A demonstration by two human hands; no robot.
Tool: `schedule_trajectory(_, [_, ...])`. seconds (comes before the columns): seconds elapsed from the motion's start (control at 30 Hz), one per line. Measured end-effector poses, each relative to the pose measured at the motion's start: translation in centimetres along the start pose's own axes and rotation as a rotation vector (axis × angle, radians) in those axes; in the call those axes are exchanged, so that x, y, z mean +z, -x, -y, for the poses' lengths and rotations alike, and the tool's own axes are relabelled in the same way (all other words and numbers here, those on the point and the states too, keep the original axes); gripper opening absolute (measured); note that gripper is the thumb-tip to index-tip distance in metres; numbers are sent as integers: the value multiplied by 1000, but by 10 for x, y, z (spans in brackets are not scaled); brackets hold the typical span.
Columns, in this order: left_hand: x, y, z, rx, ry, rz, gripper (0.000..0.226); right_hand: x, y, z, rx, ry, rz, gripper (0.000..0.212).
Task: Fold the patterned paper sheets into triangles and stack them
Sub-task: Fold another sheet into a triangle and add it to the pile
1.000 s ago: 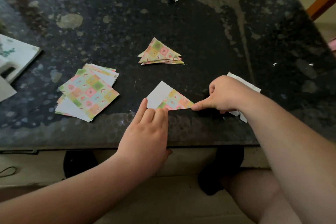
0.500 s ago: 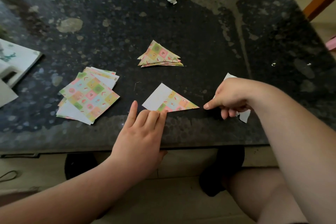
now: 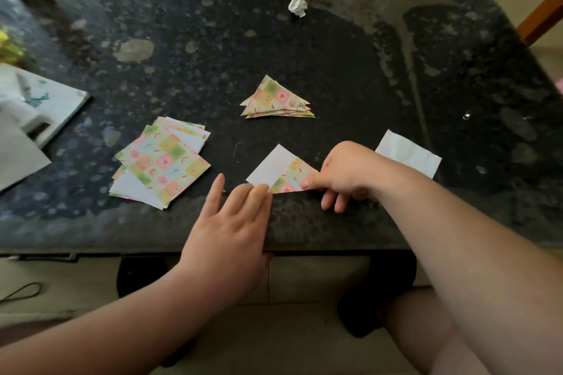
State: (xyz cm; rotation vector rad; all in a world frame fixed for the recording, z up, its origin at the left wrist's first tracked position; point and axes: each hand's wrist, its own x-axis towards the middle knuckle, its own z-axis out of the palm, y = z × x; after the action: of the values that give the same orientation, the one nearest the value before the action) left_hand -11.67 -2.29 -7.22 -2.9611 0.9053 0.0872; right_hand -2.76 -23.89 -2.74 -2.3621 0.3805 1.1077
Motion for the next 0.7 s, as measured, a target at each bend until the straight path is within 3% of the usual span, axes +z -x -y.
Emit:
schedule_trajectory(0.17, [-15, 4, 5, -3, -37, 190, 98, 0, 3, 1, 10, 33, -5, 41])
schedule_trajectory(0.27, [-15, 10, 8, -18, -17, 190, 95, 0, 9, 7, 6, 123, -33, 36])
schedule_trajectory(0.37, [-22, 7, 7, -81, 162, 130, 95, 2, 21, 23, -51, 267, -269, 32])
schedule_trajectory(0.43, [-29, -6, 10, -172, 355, 42, 77, 9, 26, 33, -109, 271, -423, 45])
schedule_trajectory(0.53, [-35, -31, 21, -332, 527, -84, 52, 24, 23, 42, -82, 306, -412, 80])
schedule_trajectory(0.7, [-29, -57, 36, -467, 598, 94, 81, 19, 20, 47, 45, 211, -290, 93])
